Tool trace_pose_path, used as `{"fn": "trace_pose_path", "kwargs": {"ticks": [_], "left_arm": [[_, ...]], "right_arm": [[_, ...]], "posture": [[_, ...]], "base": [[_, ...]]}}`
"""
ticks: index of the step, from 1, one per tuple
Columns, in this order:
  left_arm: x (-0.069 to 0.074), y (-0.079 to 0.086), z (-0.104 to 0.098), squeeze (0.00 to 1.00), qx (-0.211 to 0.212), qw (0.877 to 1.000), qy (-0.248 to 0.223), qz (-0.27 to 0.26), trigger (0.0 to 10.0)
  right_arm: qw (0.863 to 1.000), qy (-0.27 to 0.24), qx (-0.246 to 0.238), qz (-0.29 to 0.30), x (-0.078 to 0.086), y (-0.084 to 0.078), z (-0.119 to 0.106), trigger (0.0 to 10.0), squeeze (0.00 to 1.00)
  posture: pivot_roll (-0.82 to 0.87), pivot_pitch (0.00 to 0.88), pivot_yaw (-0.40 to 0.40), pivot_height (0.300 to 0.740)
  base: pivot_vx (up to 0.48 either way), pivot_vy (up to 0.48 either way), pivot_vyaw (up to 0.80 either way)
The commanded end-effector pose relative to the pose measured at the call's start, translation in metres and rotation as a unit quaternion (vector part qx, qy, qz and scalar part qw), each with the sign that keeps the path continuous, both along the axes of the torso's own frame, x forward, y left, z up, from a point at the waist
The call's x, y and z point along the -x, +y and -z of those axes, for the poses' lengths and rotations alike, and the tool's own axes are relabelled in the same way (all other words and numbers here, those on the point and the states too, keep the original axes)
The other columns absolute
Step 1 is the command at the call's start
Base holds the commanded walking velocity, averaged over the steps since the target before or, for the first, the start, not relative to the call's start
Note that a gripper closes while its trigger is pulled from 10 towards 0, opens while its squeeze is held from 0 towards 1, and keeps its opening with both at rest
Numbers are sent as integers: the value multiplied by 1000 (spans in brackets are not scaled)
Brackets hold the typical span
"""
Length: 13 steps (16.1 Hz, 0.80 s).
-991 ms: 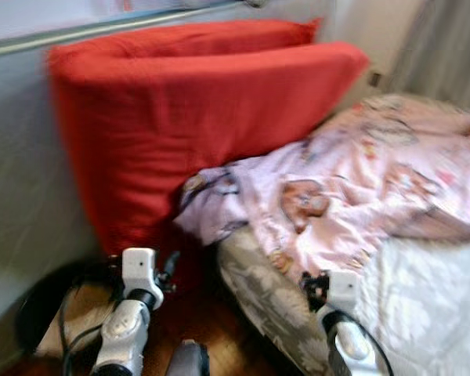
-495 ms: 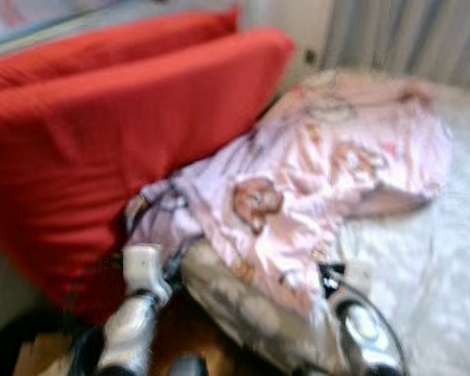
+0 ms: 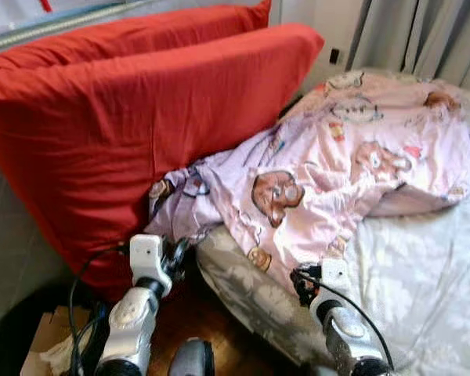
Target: Clean up the room
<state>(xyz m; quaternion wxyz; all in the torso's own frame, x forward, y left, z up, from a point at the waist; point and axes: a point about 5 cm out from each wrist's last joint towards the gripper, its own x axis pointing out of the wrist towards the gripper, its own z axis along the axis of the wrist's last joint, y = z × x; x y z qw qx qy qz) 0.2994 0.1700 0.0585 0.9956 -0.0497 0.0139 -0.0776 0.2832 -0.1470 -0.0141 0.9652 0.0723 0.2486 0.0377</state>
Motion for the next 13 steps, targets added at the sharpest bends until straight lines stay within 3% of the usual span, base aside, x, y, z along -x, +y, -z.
{"fn": "trace_pose_path", "kwargs": {"ticks": [1,6,7,8,10,13], "left_arm": [[0,-1,-5,0,1,1000,-2,3,10000],[20,8,-16,0,-1,1000,-14,-2,10000],[23,10,-15,0,-4,1000,-6,-5,10000],[26,10,-14,0,-6,1000,0,-7,10000],[31,9,-14,0,-5,1000,10,-7,10000],[34,9,-13,0,-9,1000,16,-5,10000]], "right_arm": [[1000,3,12,0,-4,0,-3,10000,1000],[996,-58,4,65,-18,-12,-20,10000,1000],[993,-78,2,83,-21,-16,-26,10000,59],[992,-86,4,95,-21,-20,-27,10000,0],[989,-90,3,114,-19,-26,-27,10000,0],[990,-56,6,128,-9,-32,-15,10000,0]], "posture": [[155,154,46,625],[182,232,58,625],[182,237,59,625],[179,240,58,625],[176,245,57,625],[175,244,57,625]], "base": [[0,0,0],[0,0,0],[0,0,0],[0,0,0],[0,0,0],[0,0,0]]}}
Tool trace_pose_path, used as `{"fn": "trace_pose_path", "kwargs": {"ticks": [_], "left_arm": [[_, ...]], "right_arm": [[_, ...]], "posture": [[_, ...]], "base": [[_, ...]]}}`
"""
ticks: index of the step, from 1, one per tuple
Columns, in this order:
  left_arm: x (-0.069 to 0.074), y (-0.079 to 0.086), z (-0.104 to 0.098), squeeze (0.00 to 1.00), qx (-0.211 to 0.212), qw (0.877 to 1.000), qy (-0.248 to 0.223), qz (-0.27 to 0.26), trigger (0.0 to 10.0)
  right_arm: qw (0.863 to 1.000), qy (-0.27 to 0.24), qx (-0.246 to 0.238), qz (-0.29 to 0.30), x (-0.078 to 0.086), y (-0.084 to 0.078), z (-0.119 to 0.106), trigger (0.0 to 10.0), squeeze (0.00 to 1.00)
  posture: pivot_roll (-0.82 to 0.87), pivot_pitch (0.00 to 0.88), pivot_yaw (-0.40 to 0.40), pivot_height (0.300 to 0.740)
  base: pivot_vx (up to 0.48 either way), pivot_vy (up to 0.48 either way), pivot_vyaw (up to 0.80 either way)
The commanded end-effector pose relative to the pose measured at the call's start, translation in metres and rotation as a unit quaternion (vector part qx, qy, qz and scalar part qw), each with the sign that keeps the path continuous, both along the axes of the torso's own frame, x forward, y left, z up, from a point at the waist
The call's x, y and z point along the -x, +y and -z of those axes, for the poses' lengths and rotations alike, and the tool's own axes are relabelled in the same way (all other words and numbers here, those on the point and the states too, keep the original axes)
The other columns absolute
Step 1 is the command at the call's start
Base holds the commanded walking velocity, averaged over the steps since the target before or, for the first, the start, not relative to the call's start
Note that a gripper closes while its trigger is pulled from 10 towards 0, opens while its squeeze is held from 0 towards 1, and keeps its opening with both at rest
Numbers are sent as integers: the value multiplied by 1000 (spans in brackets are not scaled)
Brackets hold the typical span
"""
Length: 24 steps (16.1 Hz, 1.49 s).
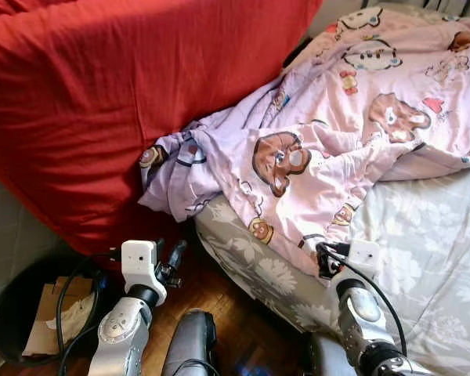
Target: Clean up the room
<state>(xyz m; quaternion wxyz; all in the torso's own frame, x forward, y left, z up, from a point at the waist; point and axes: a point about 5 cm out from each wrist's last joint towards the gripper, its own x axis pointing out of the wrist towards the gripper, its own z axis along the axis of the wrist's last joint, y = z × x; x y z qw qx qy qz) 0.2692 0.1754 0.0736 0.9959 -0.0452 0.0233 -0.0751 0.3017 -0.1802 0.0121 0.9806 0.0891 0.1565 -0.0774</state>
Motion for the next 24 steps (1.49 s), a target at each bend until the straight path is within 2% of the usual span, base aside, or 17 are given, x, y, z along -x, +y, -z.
{"fn": "trace_pose_path", "kwargs": {"ticks": [1,3,7,12,18,19,20,24], "left_arm": [[5,4,1,0,-5,1000,9,-3,10000],[4,6,-2,0,-11,1000,7,-6,10000],[6,7,-11,0,-15,1000,-2,-2,10000],[7,7,-17,0,-24,1000,-9,1,10000],[18,6,-20,0,-27,1000,-7,2,10000],[19,6,-21,0,-26,1000,-6,2,10000],[21,5,-22,0,-26,1000,-6,3,10000],[27,4,-23,0,-26,1000,-2,3,10000]], "right_arm": [[999,35,-24,12,14,1,16,10000,0],[996,69,-48,-1,20,6,26,10000,0],[996,73,-52,-10,20,11,26,10000,0],[997,55,-52,-4,11,11,17,10000,0],[998,43,-44,-6,6,7,12,10000,0],[998,38,-36,-17,5,8,11,2118,0],[999,20,-24,-45,2,14,7,0,0],[998,10,-27,-58,0,20,4,0,0]], "posture": [[180,244,60,625],[186,249,65,625],[204,260,73,625],[220,265,85,625],[229,304,92,625],[232,309,93,625],[235,315,94,625],[238,330,92,625]], "base": [[0,0,0],[0,0,0],[0,0,0],[0,0,0],[0,0,0],[0,0,0],[0,0,0],[0,0,0]]}}
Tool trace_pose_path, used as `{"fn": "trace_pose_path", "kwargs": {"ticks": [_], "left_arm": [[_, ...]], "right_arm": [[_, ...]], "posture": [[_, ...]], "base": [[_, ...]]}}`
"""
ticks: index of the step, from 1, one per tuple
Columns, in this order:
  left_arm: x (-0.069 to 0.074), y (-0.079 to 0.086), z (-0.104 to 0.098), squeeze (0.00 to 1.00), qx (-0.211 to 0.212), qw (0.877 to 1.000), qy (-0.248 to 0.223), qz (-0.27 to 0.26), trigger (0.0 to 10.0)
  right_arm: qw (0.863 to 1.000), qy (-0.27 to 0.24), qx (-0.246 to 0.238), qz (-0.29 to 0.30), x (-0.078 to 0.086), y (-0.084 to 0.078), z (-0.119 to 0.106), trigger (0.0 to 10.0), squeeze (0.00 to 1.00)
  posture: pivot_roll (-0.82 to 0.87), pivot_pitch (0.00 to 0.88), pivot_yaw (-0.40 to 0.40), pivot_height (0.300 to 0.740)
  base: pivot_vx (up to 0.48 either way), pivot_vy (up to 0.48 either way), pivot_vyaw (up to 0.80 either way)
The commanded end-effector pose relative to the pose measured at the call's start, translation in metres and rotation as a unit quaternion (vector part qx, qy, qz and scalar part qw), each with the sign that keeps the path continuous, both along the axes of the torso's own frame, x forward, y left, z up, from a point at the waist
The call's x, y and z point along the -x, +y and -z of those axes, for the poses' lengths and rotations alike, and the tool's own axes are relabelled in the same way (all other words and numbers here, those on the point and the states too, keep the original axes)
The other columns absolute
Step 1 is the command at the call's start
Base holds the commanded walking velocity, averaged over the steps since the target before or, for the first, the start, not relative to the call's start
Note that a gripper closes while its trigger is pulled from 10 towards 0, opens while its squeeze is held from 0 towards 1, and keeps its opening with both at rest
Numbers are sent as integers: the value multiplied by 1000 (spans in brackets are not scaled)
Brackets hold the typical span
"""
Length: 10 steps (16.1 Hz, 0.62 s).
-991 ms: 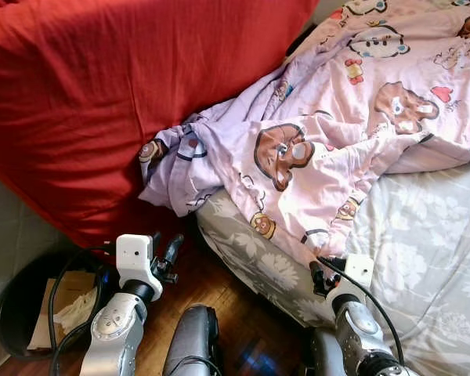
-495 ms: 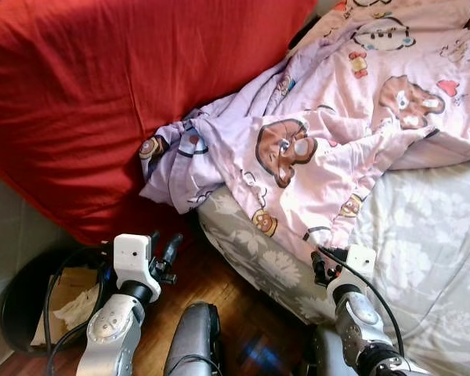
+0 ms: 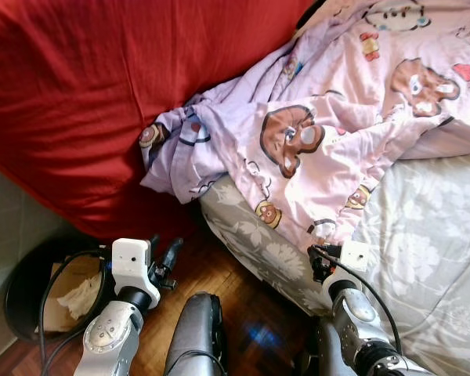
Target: Clean up the room
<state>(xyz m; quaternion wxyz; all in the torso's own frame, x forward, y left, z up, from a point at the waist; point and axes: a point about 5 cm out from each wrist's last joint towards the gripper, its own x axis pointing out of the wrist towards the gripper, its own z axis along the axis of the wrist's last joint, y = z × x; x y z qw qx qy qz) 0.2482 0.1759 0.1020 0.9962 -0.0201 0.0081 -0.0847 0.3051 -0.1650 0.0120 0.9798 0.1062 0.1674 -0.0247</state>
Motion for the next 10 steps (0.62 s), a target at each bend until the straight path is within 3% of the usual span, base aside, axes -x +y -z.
{"fn": "trace_pose_path", "kwargs": {"ticks": [1,10], "left_arm": [[7,4,5,0,-2,1000,17,-7,10000],[11,6,9,0,-3,999,30,-16,10000]], "right_arm": [[1000,3,-2,-10,3,6,3,0,0],[1000,2,0,-6,-1,4,0,0,0]], "posture": [[240,334,92,625],[241,330,84,625]], "base": [[0,0,0],[0,0,0]]}}
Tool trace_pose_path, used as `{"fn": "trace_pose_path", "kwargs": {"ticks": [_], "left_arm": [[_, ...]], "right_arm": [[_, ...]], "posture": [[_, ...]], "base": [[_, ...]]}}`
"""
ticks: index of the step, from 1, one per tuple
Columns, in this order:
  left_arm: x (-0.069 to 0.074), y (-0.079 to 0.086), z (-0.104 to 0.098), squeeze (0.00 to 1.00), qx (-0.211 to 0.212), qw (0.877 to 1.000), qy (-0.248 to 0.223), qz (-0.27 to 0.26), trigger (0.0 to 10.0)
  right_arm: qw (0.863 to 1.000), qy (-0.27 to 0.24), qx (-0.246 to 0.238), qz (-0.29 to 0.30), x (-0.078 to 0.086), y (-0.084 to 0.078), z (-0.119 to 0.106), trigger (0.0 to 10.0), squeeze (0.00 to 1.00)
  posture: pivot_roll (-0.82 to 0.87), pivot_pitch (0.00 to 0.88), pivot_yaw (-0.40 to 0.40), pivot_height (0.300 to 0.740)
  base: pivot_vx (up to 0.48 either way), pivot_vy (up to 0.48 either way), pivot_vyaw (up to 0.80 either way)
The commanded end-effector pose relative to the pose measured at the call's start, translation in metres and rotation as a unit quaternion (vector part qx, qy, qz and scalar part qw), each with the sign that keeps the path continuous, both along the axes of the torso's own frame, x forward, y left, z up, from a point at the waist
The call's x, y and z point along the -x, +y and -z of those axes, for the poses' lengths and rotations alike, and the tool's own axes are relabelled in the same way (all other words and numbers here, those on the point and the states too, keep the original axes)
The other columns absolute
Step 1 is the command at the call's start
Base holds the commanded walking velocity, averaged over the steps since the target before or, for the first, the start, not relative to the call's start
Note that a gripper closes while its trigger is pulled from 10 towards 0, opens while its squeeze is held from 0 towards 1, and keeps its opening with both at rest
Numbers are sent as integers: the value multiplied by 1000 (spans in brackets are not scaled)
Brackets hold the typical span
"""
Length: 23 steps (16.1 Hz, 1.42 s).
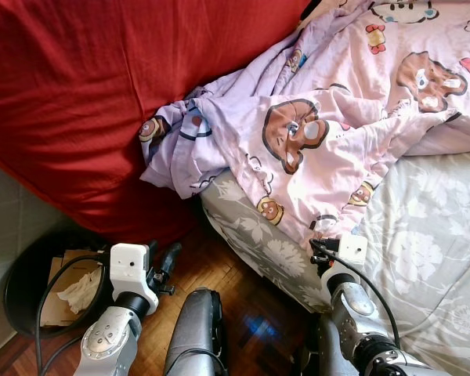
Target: Clean up the room
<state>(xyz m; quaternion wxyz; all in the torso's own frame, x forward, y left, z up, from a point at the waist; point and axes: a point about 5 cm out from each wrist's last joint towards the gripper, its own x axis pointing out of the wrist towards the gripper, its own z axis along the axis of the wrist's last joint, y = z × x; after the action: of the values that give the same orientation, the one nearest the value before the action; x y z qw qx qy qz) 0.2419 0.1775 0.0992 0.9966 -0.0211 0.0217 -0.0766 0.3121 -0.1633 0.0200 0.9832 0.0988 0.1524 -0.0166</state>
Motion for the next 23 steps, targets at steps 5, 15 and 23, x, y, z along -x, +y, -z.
{"fn": "trace_pose_path", "kwargs": {"ticks": [5,15,23], "left_arm": [[6,6,7,0,-1,1000,19,-16,10000],[-25,5,26,0,8,999,26,-32,10000],[-59,11,12,0,-1,997,-44,-61,10000]], "right_arm": [[1000,16,-5,3,7,1,8,0,0],[1000,-19,-8,13,0,0,-2,0,0],[999,-30,-1,24,16,-10,7,10000,0]], "posture": [[233,322,74,625],[176,134,13,625],[124,23,-25,625]], "base": [[0,0,0],[0,0,0],[0,0,0]]}}
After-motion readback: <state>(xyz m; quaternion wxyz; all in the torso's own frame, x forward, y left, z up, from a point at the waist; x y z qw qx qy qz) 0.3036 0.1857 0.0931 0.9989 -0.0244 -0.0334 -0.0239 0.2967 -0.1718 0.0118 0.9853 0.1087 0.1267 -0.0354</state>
